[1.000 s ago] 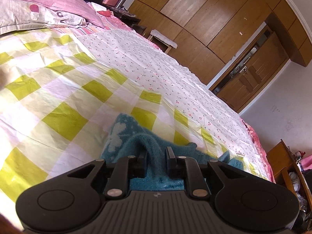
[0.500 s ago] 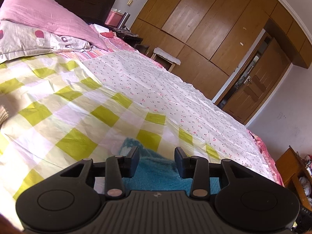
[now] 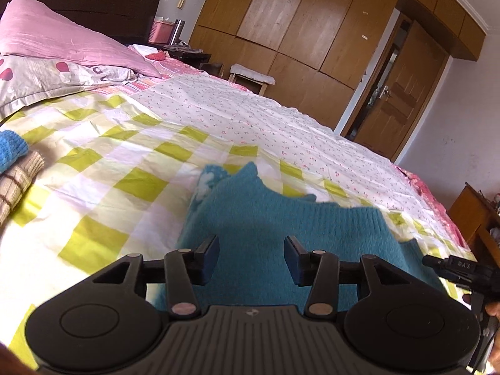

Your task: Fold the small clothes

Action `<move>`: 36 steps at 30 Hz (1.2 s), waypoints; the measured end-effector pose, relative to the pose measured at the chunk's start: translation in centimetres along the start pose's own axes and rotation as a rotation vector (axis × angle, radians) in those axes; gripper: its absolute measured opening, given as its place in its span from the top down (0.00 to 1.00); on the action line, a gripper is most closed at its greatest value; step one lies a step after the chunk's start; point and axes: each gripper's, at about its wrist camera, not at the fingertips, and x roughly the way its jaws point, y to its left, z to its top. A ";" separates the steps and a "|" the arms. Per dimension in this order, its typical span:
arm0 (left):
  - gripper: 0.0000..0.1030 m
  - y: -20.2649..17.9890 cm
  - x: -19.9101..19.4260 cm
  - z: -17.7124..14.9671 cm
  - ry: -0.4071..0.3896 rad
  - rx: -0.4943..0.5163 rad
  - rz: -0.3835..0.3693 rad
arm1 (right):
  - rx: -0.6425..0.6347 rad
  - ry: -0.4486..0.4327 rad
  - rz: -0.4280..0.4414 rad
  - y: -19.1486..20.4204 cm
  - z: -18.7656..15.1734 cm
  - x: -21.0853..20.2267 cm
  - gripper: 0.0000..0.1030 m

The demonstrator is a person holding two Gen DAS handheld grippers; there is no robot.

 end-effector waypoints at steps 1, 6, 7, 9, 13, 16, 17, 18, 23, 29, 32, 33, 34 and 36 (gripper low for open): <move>0.51 0.0 0.3 -0.3 0.015 0.014 0.003 | -0.039 0.013 -0.015 0.5 -0.1 0.3 0.55; 0.51 -0.5 0.8 -0.7 0.017 0.063 0.011 | -0.134 0.062 -0.059 2.1 -0.2 1.7 0.77; 0.51 -0.6 0.9 -0.7 0.015 0.071 0.013 | -0.131 0.058 -0.061 2.1 -0.2 1.4 0.84; 0.51 -0.4 0.8 -0.9 0.014 0.080 0.016 | -0.117 0.019 -0.073 1.9 0.2 0.6 0.87; 0.51 -0.4 0.9 -1.1 0.006 0.097 0.021 | 0.077 -0.063 -0.059 -1.0 1.4 -1.2 0.90; 0.50 -0.4 1.0 -1.3 0.006 0.100 0.033 | 0.066 -0.021 -0.105 -1.2 0.5 0.2 0.90; 0.50 -0.4 1.1 -1.4 0.006 0.100 0.033 | 0.025 -0.005 -0.132 -0.8 -0.1 0.9 0.90; 0.50 -0.3 1.1 -1.4 0.007 0.102 0.033 | 0.010 0.004 -0.146 -0.6 -0.5 1.4 0.90; 0.50 0.2 0.9 -1.4 0.005 0.071 0.038 | 0.015 0.007 -0.164 -0.2 -0.6 1.6 0.84; 0.50 0.3 0.9 -1.5 0.008 0.059 0.032 | 0.022 -0.031 -0.182 0.1 0.3 -0.3 0.77; 0.50 0.4 0.6 -1.4 0.013 0.052 0.029 | -0.006 -0.077 -0.193 1.0 0.3 -2.1 0.76; 0.50 0.4 0.5 -1.3 0.014 0.055 0.031 | -0.024 -0.090 -0.189 1.4 0.1 -2.7 0.76; 0.50 0.3 0.4 -1.3 0.015 0.062 0.034 | -0.045 -0.101 -0.187 2.0 -0.1 -3.3 0.76; 0.50 0.0 0.1 -1.1 0.009 0.080 0.043 | -0.093 -0.105 -0.168 3.2 -0.5 -4.0 0.76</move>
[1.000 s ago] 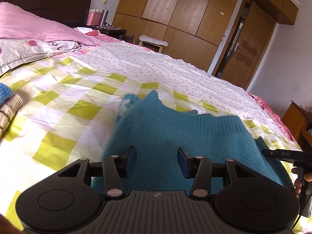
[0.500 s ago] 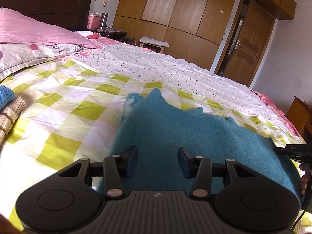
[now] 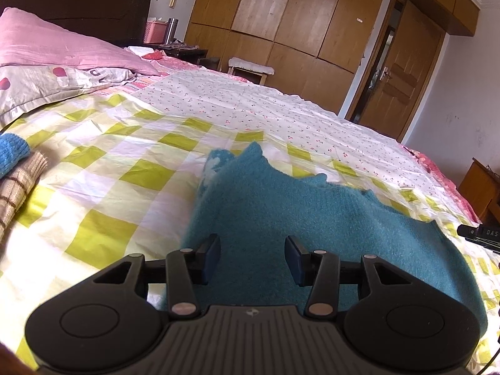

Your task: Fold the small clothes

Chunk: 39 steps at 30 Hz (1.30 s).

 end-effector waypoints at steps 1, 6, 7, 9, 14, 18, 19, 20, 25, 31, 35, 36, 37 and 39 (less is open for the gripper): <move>0.50 -0.2 -0.2 0.0 -0.004 0.011 0.007 | -0.022 0.007 0.011 0.6 -0.2 -0.2 0.75; 0.50 -0.3 -0.6 0.1 -0.013 0.044 0.033 | -0.116 0.048 0.014 2.9 -1.7 -0.2 0.75; 0.50 -0.2 -0.6 0.1 -0.012 0.048 0.036 | -0.117 0.056 0.011 3.0 -2.0 -0.1 0.75; 0.50 -0.3 -0.3 0.0 -0.004 0.061 0.043 | -0.117 0.074 0.006 3.2 -2.4 0.2 0.75; 0.50 -0.3 0.1 -0.4 0.008 0.087 0.056 | -0.136 0.092 -0.007 3.5 -3.3 0.4 0.75; 0.48 -0.3 0.2 -0.5 0.010 0.095 0.056 | -0.130 0.093 -0.006 3.6 -3.5 0.3 0.75; 0.48 -0.4 0.3 -0.6 0.011 0.096 0.057 | -0.133 0.093 -0.005 3.6 -3.5 0.3 0.75; 0.48 -0.4 0.3 -0.6 0.012 0.097 0.057 | -0.135 0.093 -0.005 3.5 -3.5 0.4 0.75; 0.47 -0.4 0.3 -0.8 0.009 0.103 0.058 | -0.144 0.085 -0.007 3.6 -3.8 0.2 0.75; 0.46 -0.4 0.3 -0.7 0.013 0.105 0.056 | -0.168 0.089 -0.015 3.9 -4.0 0.2 0.75; 0.45 -0.7 0.4 -0.8 0.021 0.124 0.066 | -0.174 0.100 -0.023 3.8 -4.4 0.5 0.74; 0.45 -0.8 0.4 -0.9 0.023 0.134 0.070 | -0.180 0.099 -0.025 3.8 -4.5 0.6 0.74; 0.44 -0.9 0.4 -0.9 0.024 0.143 0.074 | -0.184 0.099 -0.028 3.9 -4.5 0.5 0.74; 0.44 -1.1 0.3 -1.0 0.025 0.154 0.078 | -0.182 0.102 -0.039 4.1 -4.4 0.4 0.74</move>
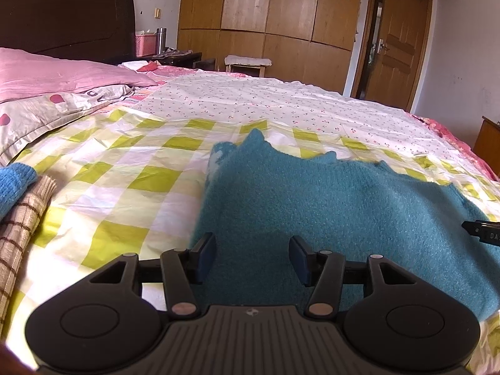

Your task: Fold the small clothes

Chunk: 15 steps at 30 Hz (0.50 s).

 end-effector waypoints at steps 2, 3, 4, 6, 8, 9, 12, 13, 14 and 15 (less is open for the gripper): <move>0.44 -0.1 0.0 0.0 0.001 0.006 0.000 | 0.005 0.003 -0.007 0.2 0.1 -0.3 0.74; 0.43 -0.1 0.0 0.0 0.002 0.008 -0.001 | 0.005 0.002 -0.010 0.3 0.2 -0.4 0.74; 0.43 -0.1 -0.1 0.0 0.003 0.009 -0.002 | 0.004 0.000 -0.012 0.4 0.2 -0.6 0.74; 0.43 -0.1 -0.1 -0.1 0.005 0.011 -0.004 | 0.003 -0.004 -0.015 0.6 0.2 -1.0 0.74; 0.43 -0.1 -0.2 -0.1 0.006 0.012 -0.006 | 0.002 -0.007 -0.016 0.8 0.1 -1.3 0.74; 0.43 0.0 -0.3 -0.1 0.007 0.012 -0.007 | 0.001 -0.008 -0.015 1.0 0.2 -1.5 0.74; 0.43 0.1 -0.4 0.0 0.010 0.006 -0.013 | -0.002 -0.012 0.002 1.5 0.3 -2.1 0.73; 0.43 0.2 -0.4 0.0 0.011 0.005 -0.015 | -0.007 -0.013 0.005 1.7 0.3 -2.3 0.73; 0.43 0.2 -0.5 0.0 0.012 0.005 -0.017 | -0.013 -0.015 0.006 1.9 0.3 -2.4 0.73; 0.43 0.2 -0.5 0.0 0.013 0.005 -0.018 | -0.017 -0.013 0.008 2.1 0.2 -2.5 0.73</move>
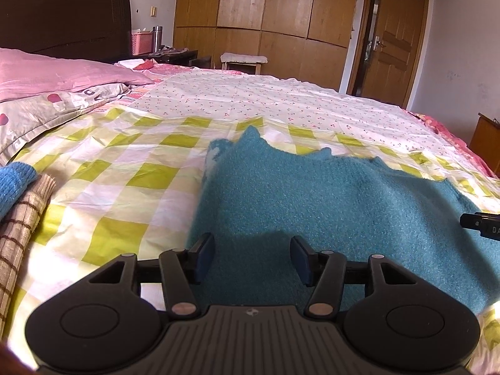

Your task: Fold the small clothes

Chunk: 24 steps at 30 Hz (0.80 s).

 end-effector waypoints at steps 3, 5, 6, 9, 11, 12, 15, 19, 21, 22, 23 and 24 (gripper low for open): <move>0.43 0.1 -0.1 -0.1 0.002 0.002 -0.004 | -0.002 0.010 -0.010 0.2 -0.3 0.2 0.73; 0.43 0.2 -0.2 -0.1 0.002 0.000 -0.007 | 0.002 0.013 -0.022 0.1 -0.5 0.5 0.68; 0.43 0.3 -0.3 -0.2 0.003 -0.001 -0.009 | 0.008 0.014 -0.023 0.0 -0.5 0.5 0.68; 0.43 0.6 -0.3 -0.3 0.004 -0.005 -0.008 | 0.020 0.019 -0.020 -0.2 -0.6 0.6 0.67; 0.43 0.8 -0.4 -0.3 0.003 -0.011 -0.002 | 0.034 0.024 -0.019 -0.3 -0.5 0.6 0.67; 0.43 0.9 -0.4 -0.3 0.002 -0.016 -0.001 | 0.045 0.025 -0.018 -0.3 -0.4 0.6 0.67; 0.43 1.4 -0.7 -0.3 -0.007 -0.030 0.016 | 0.057 0.010 -0.007 0.0 -0.1 0.0 0.67; 0.43 2.7 -0.2 -0.2 0.021 -0.074 0.040 | 0.031 -0.020 0.061 2.2 0.9 -0.8 0.67; 0.43 3.5 0.1 -0.2 0.040 -0.118 0.025 | 0.015 -0.025 0.112 3.9 1.5 -0.9 0.67; 0.43 3.7 0.1 -0.3 0.045 -0.132 0.017 | 0.008 -0.024 0.137 4.7 1.7 -0.9 0.67; 0.43 3.8 0.1 -0.3 0.045 -0.136 0.015 | 0.003 -0.021 0.161 5.5 1.8 -0.9 0.67; 0.43 3.8 0.1 -0.3 0.044 -0.131 0.018 | -0.005 -0.013 0.188 6.5 1.9 -0.8 0.67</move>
